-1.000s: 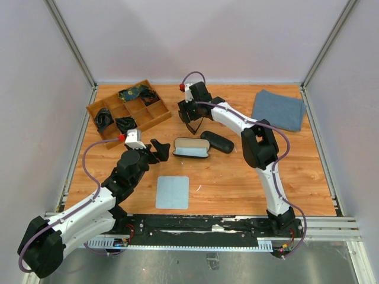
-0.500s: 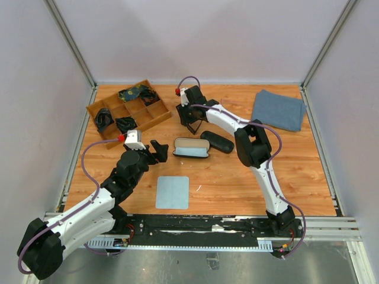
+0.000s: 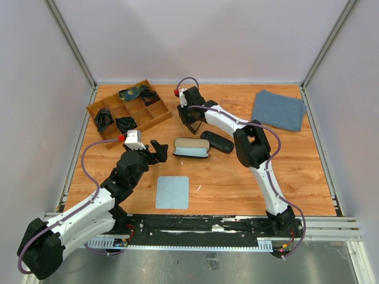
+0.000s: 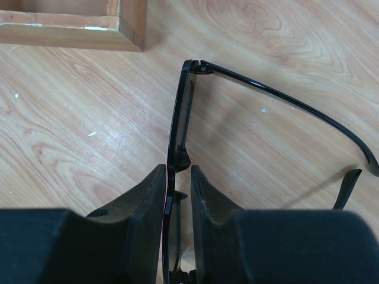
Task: Organize the sunglasses
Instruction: Pick up the sunglasses from the center of the board.
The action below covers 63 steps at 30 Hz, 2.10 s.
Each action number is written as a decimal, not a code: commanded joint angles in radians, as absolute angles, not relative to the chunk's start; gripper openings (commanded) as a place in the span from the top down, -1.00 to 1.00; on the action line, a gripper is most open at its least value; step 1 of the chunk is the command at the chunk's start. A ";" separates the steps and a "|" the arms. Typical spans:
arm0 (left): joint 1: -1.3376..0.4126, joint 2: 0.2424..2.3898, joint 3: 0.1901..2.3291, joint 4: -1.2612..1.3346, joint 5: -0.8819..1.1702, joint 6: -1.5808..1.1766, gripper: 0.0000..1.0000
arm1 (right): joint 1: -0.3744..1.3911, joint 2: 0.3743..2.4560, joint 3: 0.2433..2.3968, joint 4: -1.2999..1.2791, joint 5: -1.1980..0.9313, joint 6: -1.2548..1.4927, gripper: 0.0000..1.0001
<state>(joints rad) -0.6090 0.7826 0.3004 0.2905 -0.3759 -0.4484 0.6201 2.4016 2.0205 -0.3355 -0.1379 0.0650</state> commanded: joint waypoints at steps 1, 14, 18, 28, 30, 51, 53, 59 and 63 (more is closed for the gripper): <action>-0.601 0.784 0.291 0.322 -0.398 -0.429 -0.99 | 0.643 2.424 2.053 -0.352 -0.093 0.036 0.56; -0.601 0.777 0.306 0.309 -0.404 -0.419 -0.99 | 0.642 2.372 2.036 -0.304 -0.046 -0.011 0.99; -0.601 0.762 0.321 0.293 -0.406 -0.417 -0.99 | 0.642 2.275 1.944 -0.223 -0.031 -0.045 0.99; -0.601 0.726 0.387 0.217 -0.388 -0.433 -0.99 | 0.653 1.947 1.680 -0.067 -0.072 -0.160 0.99; -0.601 0.727 0.415 0.185 -0.388 -0.429 -0.99 | 0.653 1.883 1.626 -0.066 -0.113 -0.189 0.99; -0.601 0.857 0.652 -0.019 -0.287 -0.359 -0.99 | 0.761 1.006 0.800 -0.135 -0.427 -0.619 0.99; -0.601 0.874 0.659 -0.014 -0.256 -0.363 -0.99 | 0.763 0.982 0.787 -0.162 -0.451 -0.635 0.99; -0.602 0.927 0.688 0.008 -0.166 -0.354 -0.99 | 0.786 1.016 0.832 -0.289 -0.478 -0.691 0.99; -0.601 0.983 0.735 0.000 -0.130 -0.328 -0.99 | 0.804 1.042 0.856 -0.317 -0.473 -0.717 0.99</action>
